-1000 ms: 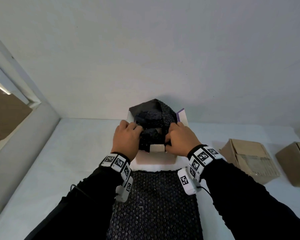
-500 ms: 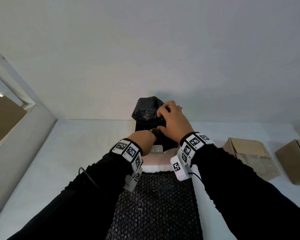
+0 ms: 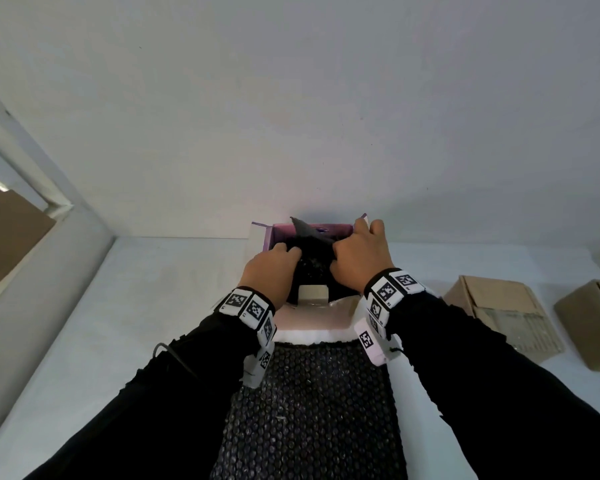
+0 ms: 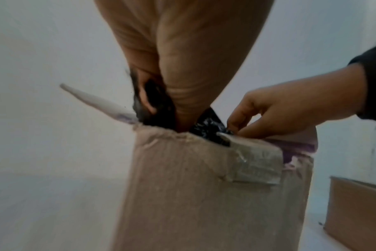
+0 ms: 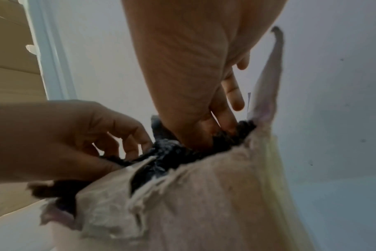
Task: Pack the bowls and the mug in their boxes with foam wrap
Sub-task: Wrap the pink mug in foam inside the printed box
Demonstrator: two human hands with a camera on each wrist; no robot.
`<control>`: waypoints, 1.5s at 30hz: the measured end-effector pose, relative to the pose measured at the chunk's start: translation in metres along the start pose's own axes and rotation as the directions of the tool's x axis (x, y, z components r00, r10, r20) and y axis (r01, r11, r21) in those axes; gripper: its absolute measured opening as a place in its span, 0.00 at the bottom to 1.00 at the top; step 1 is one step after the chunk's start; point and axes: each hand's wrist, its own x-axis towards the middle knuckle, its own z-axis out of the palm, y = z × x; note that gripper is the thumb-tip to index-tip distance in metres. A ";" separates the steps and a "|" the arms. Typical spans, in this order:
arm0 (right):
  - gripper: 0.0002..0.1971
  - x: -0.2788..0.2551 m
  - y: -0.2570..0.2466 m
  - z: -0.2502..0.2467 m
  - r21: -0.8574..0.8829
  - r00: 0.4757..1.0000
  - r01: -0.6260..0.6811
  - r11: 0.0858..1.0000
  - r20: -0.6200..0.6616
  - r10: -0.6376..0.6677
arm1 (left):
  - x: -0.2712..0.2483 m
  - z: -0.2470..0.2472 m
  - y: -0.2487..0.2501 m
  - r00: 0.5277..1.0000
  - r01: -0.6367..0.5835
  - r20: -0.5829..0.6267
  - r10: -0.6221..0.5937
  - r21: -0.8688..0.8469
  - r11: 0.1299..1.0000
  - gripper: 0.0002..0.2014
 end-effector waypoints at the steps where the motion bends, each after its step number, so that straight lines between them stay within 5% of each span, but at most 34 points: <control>1: 0.12 0.001 -0.001 0.003 0.028 1.000 -0.003 1.000 -0.001 0.004 | 0.002 0.000 0.001 0.999 -0.042 -0.028 0.040 -0.075 0.996 0.14; 7: 0.30 0.007 0.002 0.013 0.108 1.000 0.029 0.994 -0.005 -0.029 | -0.001 0.013 0.005 0.985 -0.148 0.019 0.170 -0.405 0.902 0.23; 11: 0.18 0.011 0.001 0.014 0.057 0.998 0.062 0.996 -0.018 -0.061 | -0.004 0.025 0.002 0.991 -0.086 0.062 0.122 -0.416 0.905 0.25; 17: 0.13 0.009 0.005 0.018 0.157 0.977 -0.078 0.985 -0.187 0.107 | -0.008 0.047 -0.003 0.990 -0.138 -0.016 0.139 -0.292 0.946 0.13; 20: 0.21 0.008 0.010 0.016 0.277 0.958 0.113 0.954 -0.284 -0.031 | -0.011 0.045 0.004 0.989 -0.144 -0.024 0.144 -0.311 0.940 0.18; 23: 0.14 0.007 0.015 0.015 0.231 0.976 0.194 0.953 -0.146 -0.163 | -0.017 0.045 0.011 0.988 -0.143 0.000 0.152 -0.340 0.930 0.33; 25: 0.09 0.005 0.019 0.013 0.253 0.981 0.189 0.949 -0.095 -0.170 | -0.019 0.048 0.012 0.981 -0.188 0.008 0.193 -0.193 0.963 0.37; 32: 0.17 -0.006 0.028 0.017 0.087 0.945 0.319 0.944 0.052 -0.324 | -0.018 0.046 0.017 0.991 -0.123 -0.068 0.117 -0.093 0.988 0.25; 36: 0.11 -0.010 0.020 0.017 -0.002 0.964 0.258 0.966 0.064 -0.258 | -0.023 0.046 0.017 0.984 -0.122 -0.143 0.106 -0.104 0.987 0.21; 41: 0.17 -0.010 0.011 0.016 0.015 0.977 0.203 0.979 0.057 -0.204 | -0.030 0.055 0.016 0.974 -0.167 -0.170 0.151 -0.088 0.982 0.17; 45: 0.10 -0.015 0.011 0.018 -0.036 0.984 0.178 0.983 0.007 -0.178 | -0.031 0.062 0.016 0.970 -0.182 -0.178 0.167 -0.071 0.981 0.23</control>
